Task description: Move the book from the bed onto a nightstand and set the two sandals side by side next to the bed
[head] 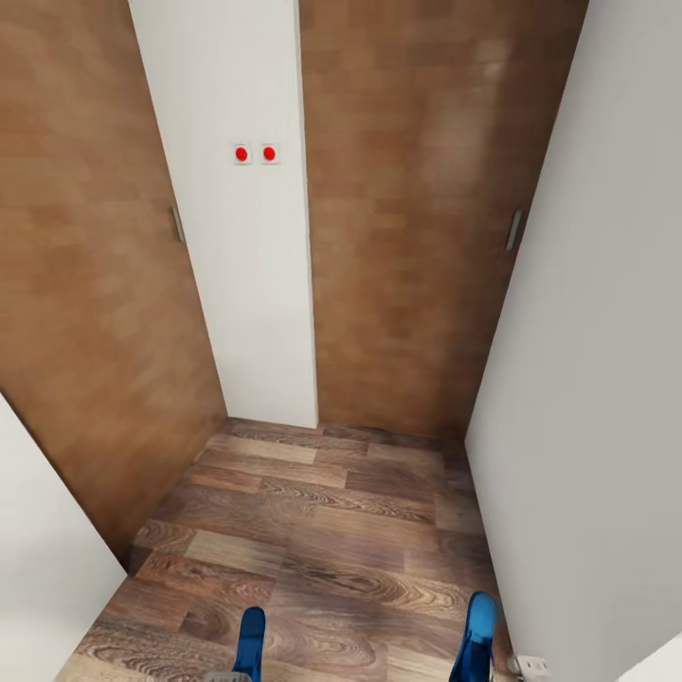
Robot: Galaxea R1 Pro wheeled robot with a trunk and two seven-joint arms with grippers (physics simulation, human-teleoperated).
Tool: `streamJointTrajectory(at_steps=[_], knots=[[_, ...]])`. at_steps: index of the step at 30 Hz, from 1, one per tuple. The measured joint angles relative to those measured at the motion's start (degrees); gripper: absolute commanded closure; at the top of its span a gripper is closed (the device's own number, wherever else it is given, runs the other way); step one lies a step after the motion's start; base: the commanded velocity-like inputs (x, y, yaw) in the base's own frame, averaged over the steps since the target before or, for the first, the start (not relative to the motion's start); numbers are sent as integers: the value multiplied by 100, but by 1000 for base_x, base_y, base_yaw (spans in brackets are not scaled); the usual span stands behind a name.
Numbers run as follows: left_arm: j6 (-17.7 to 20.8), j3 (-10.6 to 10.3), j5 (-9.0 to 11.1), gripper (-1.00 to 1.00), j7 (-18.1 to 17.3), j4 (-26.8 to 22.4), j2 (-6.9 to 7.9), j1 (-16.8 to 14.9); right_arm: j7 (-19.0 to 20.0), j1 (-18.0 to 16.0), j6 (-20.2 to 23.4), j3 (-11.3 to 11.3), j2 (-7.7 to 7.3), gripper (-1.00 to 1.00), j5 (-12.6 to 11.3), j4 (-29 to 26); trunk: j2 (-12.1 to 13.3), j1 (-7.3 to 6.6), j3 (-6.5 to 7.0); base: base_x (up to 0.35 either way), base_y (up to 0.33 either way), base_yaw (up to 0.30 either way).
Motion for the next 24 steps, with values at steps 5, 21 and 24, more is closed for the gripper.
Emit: streamJointTrajectory(at_steps=[5,21,24], knots=[[0,0,0,100,0,0,0,0,0,0,0,2,0,100,0,0,0,0,0,0,0,239],[0,0,-1,100,0,5,0,0,-6,0,59,-2,0,100,-1,0,0,0,0,0,0,241],[0,-1,0,100,0,2,0,0,-2,0,47,-1,0,100,0,0,0,0,0,0,0,287]])
